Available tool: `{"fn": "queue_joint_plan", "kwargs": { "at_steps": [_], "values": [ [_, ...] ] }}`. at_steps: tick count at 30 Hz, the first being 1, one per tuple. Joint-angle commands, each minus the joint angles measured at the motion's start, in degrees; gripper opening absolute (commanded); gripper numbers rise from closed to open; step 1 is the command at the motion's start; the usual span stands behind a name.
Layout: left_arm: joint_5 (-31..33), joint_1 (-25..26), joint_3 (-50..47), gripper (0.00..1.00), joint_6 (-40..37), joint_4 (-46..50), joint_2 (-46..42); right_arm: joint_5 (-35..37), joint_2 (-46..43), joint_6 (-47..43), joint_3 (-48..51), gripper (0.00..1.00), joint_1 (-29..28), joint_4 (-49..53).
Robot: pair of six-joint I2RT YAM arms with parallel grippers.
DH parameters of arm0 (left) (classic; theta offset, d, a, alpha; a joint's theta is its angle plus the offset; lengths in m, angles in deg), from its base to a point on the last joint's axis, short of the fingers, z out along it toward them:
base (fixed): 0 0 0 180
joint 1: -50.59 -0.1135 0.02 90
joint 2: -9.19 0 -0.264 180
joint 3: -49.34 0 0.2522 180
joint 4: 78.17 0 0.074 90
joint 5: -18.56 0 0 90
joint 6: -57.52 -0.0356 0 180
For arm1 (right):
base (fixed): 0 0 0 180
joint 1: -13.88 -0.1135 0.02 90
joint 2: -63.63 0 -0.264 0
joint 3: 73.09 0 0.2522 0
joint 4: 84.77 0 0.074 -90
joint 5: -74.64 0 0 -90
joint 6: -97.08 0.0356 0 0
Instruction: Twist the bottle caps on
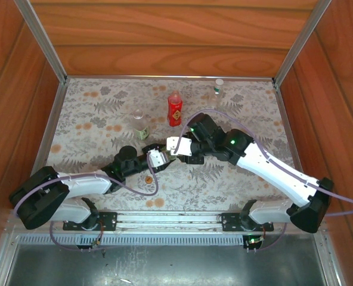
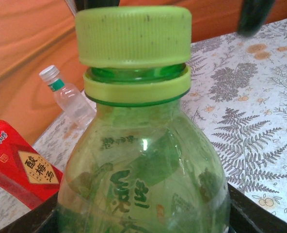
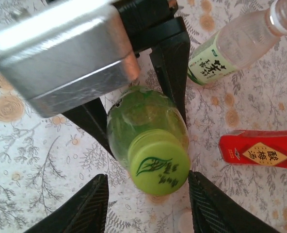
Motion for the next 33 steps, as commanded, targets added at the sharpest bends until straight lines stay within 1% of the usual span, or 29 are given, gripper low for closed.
{"fn": "queue_joint_plan", "kwargs": {
  "at_steps": [1,5,8,10,15,18,20,23,24,25,26,28,31,32,33],
  "values": [
    [0.0,0.7,0.1,0.59,-1.5,1.7,-1.1,1.0,0.9,-4.4,-1.6,0.46,-0.5,-0.9],
    [-0.4,0.8,0.2,0.59,-1.4,1.9,-1.0,-0.7,1.4,-3.6,-2.3,0.42,-0.8,-0.5],
    [-0.3,0.8,0.2,0.59,-1.5,1.9,-0.8,-1.3,1.0,-3.4,-2.2,0.45,-0.9,-0.7],
    [-0.1,0.8,0.2,0.59,-1.4,2.0,-0.8,-1.9,0.8,-3.2,-1.8,0.45,-0.9,-0.8],
    [-0.5,0.8,0.3,0.59,-0.4,2.1,-1.8,-3.1,1.4,-1.2,-1.5,0.37,-1.0,0.3],
    [-0.1,0.7,0.6,0.59,-0.3,2.1,-2.2,-2.9,1.1,4.2,-1.2,0.31,-1.0,-0.3],
    [0.6,0.8,0.8,0.59,-0.2,2.2,-2.3,-2.6,0.4,11.1,-0.5,0.26,-1.0,-1.6],
    [2.1,0.9,1.5,0.59,-0.4,2.2,-1.9,1.5,-0.9,29.4,1.3,0.21,-1.0,-7.3],
    [2.9,0.9,1.8,0.59,-0.5,2.2,-1.9,4.2,-1.0,38.6,1.9,0.18,-1.0,-9.6],
    [3.6,1.1,2.2,0.59,-0.6,2.2,-1.8,5.4,-1.1,47.0,2.1,0.15,-1.0,-10.7],
    [4.0,1.1,2.4,0.59,-0.8,2.2,-1.7,4.8,-1.1,53.3,2.3,0.15,-1.0,-11.3],
    [4.4,1.2,3.1,0.59,-1.6,2.2,-1.4,4.2,-1.0,71.2,3.7,0.14,-1.0,-12.4],
    [4.5,1.4,3.8,0.59,-2.4,2.2,-0.7,1.9,-0.6,84.1,3.7,0.17,-1.0,-9.3],
    [4.5,1.4,3.7,0.59,-2.6,2.2,-0.5,1.3,-0.7,84.6,3.4,0.18,-1.0,-8.4],
    [4.6,1.4,3.7,0.59,-2.8,2.2,-0.4,0.5,-1.2,83.7,3.0,0.24,-0.9,-7.5]
  ]
}}
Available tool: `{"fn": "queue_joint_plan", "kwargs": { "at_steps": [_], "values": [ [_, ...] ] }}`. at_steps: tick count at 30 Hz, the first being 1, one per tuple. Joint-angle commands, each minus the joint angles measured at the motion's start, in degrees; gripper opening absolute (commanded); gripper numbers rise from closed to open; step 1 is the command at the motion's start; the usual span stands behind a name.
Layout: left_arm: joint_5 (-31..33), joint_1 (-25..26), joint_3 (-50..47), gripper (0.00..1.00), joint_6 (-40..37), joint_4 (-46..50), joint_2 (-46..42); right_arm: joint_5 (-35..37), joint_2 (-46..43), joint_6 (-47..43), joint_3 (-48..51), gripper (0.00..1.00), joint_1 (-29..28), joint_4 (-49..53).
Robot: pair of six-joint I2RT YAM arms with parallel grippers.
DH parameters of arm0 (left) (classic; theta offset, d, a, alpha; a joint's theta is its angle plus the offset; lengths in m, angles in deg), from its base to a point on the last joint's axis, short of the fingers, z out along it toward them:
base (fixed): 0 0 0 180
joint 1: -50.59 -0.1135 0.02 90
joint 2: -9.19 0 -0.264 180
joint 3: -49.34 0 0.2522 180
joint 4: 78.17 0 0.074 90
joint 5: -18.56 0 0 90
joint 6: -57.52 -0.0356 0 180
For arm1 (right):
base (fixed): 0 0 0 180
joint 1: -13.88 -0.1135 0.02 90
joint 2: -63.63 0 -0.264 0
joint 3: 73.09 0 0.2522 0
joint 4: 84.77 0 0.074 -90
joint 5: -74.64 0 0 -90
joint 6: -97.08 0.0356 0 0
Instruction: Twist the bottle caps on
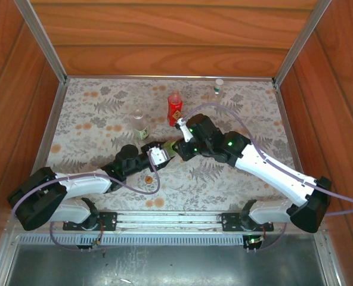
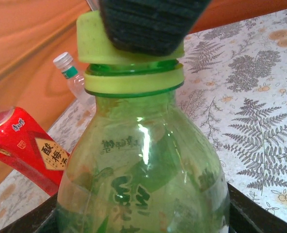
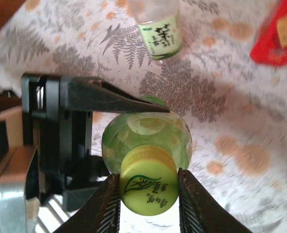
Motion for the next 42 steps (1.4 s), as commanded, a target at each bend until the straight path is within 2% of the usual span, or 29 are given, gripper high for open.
{"fn": "queue_joint_plan", "kwargs": {
  "at_steps": [1,2,4,7,10,14,19,28,34,38,40,42],
  "values": [
    [-0.2,1.0,1.9,0.59,-2.6,-1.6,0.4,-3.9,-1.7,12.9,0.4,0.32,-0.3,-0.5],
    [-0.2,1.0,1.6,0.59,-3.0,-1.6,0.5,-4.9,-3.2,7.3,1.4,0.42,-0.3,-1.6],
    [-0.3,1.0,1.0,0.59,-4.2,-1.6,0.3,-3.7,-6.6,-0.8,3.8,0.52,-0.2,-2.8],
    [-0.4,1.0,0.1,0.59,-5.2,-1.4,-0.9,-2.1,-11.3,-13.2,6.6,0.58,0.5,-4.2],
    [-0.8,1.0,-0.7,0.59,-6.5,-0.5,-2.3,-5.8,-13.6,-33.5,6.9,0.59,0.5,-2.5],
    [-1.9,1.1,-1.6,0.59,-8.2,0.7,-3.9,-9.6,-13.5,-54.4,5.1,0.59,0.5,1.7],
    [-3.5,1.1,-1.9,0.59,-9.4,2.4,-5.7,-5.7,-8.0,-67.8,0.4,0.56,0.5,6.9],
    [-5.2,1.1,-1.6,0.59,-10.2,5.1,-6.8,-6.7,-2.5,-70.5,-2.1,0.39,0.5,6.0],
    [-5.2,1.1,-1.3,0.59,-9.7,5.5,-7.5,-8.3,-1.0,-70.7,-2.1,0.39,0.5,5.7],
    [-4.8,1.1,-1.6,0.59,-9.7,5.6,-7.5,-9.0,-0.6,-69.9,-2.4,0.29,0.5,5.7],
    [-4.0,1.0,-1.4,0.59,-9.4,5.7,-7.6,-8.3,-0.7,-66.1,-2.4,0.2,0.5,5.0],
    [-2.2,1.1,-1.2,0.59,-9.0,5.7,-7.5,-6.0,-1.0,-56.9,-2.1,0.12,0.5,2.3]
  ]
}}
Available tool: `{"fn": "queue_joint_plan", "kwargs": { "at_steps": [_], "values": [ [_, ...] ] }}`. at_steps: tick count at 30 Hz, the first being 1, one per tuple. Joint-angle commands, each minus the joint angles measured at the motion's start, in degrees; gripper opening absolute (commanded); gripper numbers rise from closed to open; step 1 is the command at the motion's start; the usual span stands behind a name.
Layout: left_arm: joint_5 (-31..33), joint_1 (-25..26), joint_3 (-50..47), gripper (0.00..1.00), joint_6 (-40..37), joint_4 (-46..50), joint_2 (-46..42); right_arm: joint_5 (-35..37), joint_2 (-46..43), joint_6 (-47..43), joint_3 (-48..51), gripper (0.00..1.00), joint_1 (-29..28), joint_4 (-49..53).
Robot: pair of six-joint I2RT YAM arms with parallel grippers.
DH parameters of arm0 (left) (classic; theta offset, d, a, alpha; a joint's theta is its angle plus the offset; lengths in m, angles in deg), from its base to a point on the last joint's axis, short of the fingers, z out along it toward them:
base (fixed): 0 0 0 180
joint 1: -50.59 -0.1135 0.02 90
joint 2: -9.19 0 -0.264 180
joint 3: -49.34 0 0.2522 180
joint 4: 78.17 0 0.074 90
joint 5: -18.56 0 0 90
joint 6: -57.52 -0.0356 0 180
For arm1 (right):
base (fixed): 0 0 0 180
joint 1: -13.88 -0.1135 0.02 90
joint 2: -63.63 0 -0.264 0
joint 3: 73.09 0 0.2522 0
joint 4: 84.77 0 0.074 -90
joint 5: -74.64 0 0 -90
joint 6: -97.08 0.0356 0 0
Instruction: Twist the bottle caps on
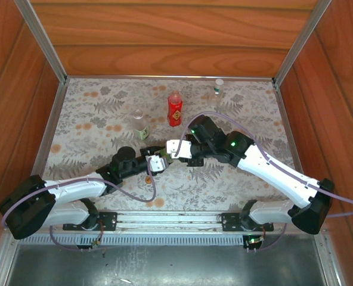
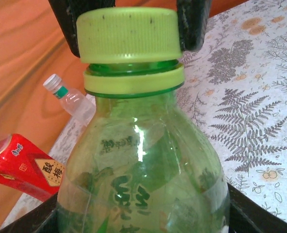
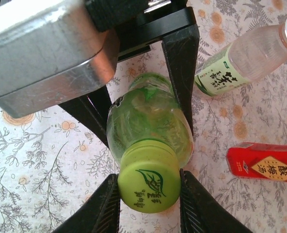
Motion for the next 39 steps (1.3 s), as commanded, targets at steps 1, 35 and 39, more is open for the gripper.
{"fn": "queue_joint_plan", "kwargs": {
  "at_steps": [1,35,39],
  "values": [
    [1.8,0.4,0.2,0.59,-0.3,-0.4,-1.1,2.1,-0.1,14.5,-0.7,0.08,0.4,-5.2],
    [-1.7,0.2,-0.7,0.6,-2.1,1.4,1.1,-2.9,-3.3,-10.0,0.6,0.6,2.1,0.0],
    [-1.9,0.2,-0.7,0.6,-1.7,1.4,1.0,-4.2,-0.9,-14.7,-0.2,0.6,1.5,1.3]
  ]
}}
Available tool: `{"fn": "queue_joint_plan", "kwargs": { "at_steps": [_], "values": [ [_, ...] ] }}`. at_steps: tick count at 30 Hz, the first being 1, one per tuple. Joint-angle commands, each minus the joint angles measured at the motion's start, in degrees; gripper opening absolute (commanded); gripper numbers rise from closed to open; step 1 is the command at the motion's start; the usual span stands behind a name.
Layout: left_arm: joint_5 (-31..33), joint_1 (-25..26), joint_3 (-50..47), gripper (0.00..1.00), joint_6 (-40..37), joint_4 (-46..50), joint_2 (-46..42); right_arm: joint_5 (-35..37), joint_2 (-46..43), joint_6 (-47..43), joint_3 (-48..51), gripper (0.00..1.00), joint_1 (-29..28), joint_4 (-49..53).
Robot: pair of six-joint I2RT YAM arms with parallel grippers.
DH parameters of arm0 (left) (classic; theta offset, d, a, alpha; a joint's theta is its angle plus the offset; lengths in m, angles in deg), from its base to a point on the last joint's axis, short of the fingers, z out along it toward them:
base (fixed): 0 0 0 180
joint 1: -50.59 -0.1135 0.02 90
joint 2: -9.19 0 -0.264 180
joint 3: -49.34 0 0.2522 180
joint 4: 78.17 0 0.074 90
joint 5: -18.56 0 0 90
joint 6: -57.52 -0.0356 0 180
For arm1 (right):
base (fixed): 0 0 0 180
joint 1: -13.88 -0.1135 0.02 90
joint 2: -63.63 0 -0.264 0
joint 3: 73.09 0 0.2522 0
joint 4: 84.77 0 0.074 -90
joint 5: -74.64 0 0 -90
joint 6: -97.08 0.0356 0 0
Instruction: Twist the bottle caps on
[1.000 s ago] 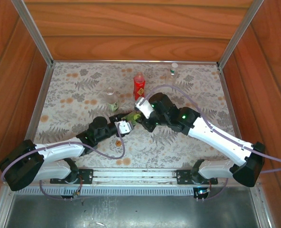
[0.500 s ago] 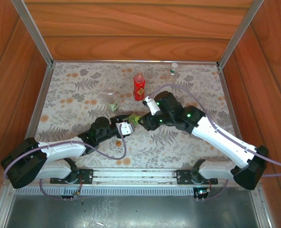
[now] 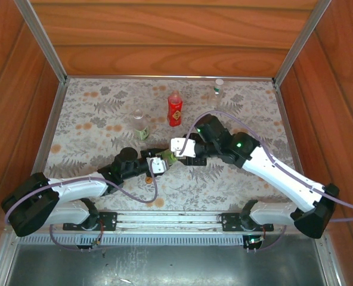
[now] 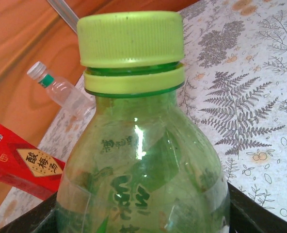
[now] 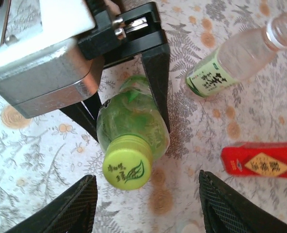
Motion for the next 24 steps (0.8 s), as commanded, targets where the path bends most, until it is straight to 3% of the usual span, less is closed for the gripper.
{"fn": "queue_joint_plan", "kwargs": {
  "at_steps": [1,14,19,24],
  "values": [
    [-1.9,0.0,-0.2,0.6,-0.3,0.2,-0.9,-2.3,1.1,-11.3,-1.2,0.59,-0.9,1.4],
    [-1.7,0.1,-0.1,0.6,0.4,0.1,-1.2,-0.8,3.4,-13.7,-0.6,0.43,-2.2,2.1],
    [-1.7,0.1,-0.1,0.6,0.6,0.2,-1.5,1.3,4.0,-14.1,-0.6,0.45,-2.1,2.3],
    [-1.2,0.0,0.0,0.6,0.8,0.2,-1.6,0.7,3.4,-10.0,-0.4,0.31,-2.2,-0.2]
  ]
}}
